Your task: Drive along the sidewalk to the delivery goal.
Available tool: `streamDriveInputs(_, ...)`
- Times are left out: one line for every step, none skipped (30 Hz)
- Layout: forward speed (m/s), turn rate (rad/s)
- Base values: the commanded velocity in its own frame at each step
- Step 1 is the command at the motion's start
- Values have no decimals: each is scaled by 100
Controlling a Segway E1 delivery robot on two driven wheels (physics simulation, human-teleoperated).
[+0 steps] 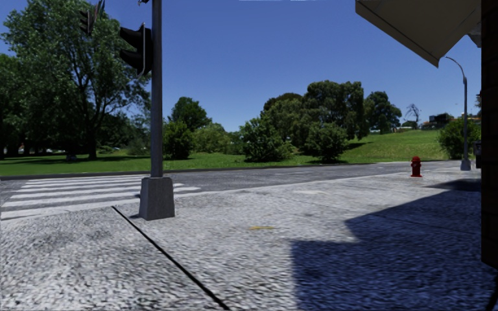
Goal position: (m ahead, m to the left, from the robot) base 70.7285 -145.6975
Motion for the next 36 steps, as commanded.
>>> streamDriveInputs(200,-48)
streamDriveInputs(200,-48)
streamDriveInputs(200,-48)
streamDriveInputs(200,-48)
streamDriveInputs(200,-48)
streamDriveInputs(200,-48)
streamDriveInputs(200,-48)
streamDriveInputs(200,-48)
streamDriveInputs(200,-48)
streamDriveInputs(200,-48)
streamDriveInputs(200,-48)
streamDriveInputs(200,-49)
streamDriveInputs(200,-49)
streamDriveInputs(200,-50)
streamDriveInputs(200,-59)
streamDriveInputs(200,-59)
streamDriveInputs(200,-59)
streamDriveInputs(200,-59)
streamDriveInputs(200,-59)
streamDriveInputs(200,-59)
streamDriveInputs(200,-59)
streamDriveInputs(200,-59)
streamDriveInputs(200,-59)
streamDriveInputs(200,-59)
streamDriveInputs(200,-59)
streamDriveInputs(200,-59)
streamDriveInputs(200,-59)
streamDriveInputs(200,-59)
streamDriveInputs(200,-59)
streamDriveInputs(200,-59)
streamDriveInputs(200,-59)
streamDriveInputs(200,-59)
streamDriveInputs(200,-59)
streamDriveInputs(200,-59)
streamDriveInputs(200,-59)
streamDriveInputs(200,-59)
